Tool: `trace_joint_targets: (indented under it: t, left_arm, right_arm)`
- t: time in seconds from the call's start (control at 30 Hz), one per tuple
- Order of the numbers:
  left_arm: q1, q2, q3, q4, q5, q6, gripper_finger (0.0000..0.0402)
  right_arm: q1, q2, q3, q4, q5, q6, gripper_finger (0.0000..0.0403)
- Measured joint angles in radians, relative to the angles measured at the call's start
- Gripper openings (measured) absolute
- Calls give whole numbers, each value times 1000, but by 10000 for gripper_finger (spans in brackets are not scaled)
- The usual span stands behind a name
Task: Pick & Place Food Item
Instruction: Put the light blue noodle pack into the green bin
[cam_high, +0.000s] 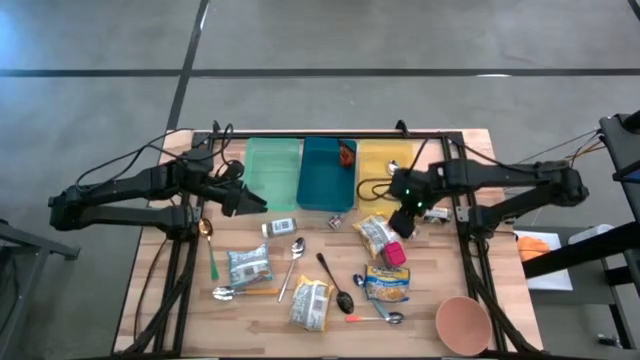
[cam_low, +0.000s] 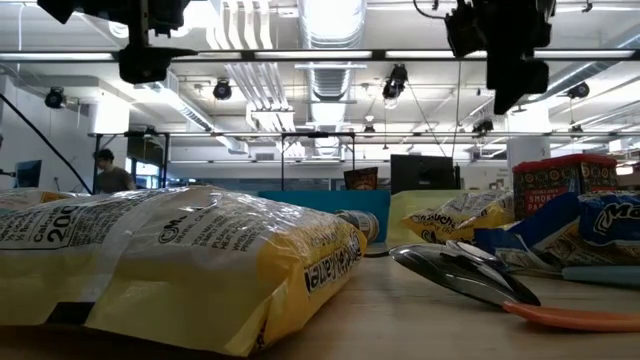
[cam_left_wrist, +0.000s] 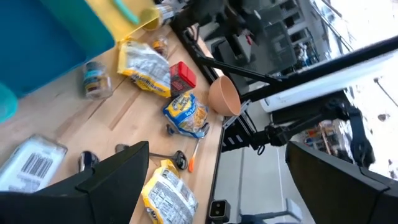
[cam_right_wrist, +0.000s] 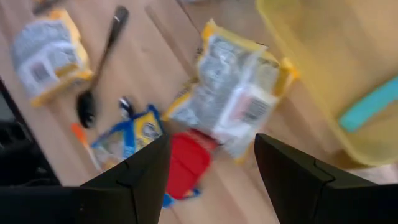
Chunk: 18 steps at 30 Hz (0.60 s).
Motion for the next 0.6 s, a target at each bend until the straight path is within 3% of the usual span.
trace_joint_targets:
  t: [0.1,0.2,0.4,0.6]
  left_arm:
    - [0,1,0,-18,-6,-38,385]
    - [0,5,0,-20,-5,-46,385]
    - [-7,19,0,-40,25,-17,385]
    - [-17,57,1,-227,35,-19,385]
  right_arm:
    - [61,11,0,55,90,114,231]
    - [115,34,0,113,145,114,231]
    - [219,113,0,241,155,-25,231]
    - [238,201,0,229,157,-25,231]
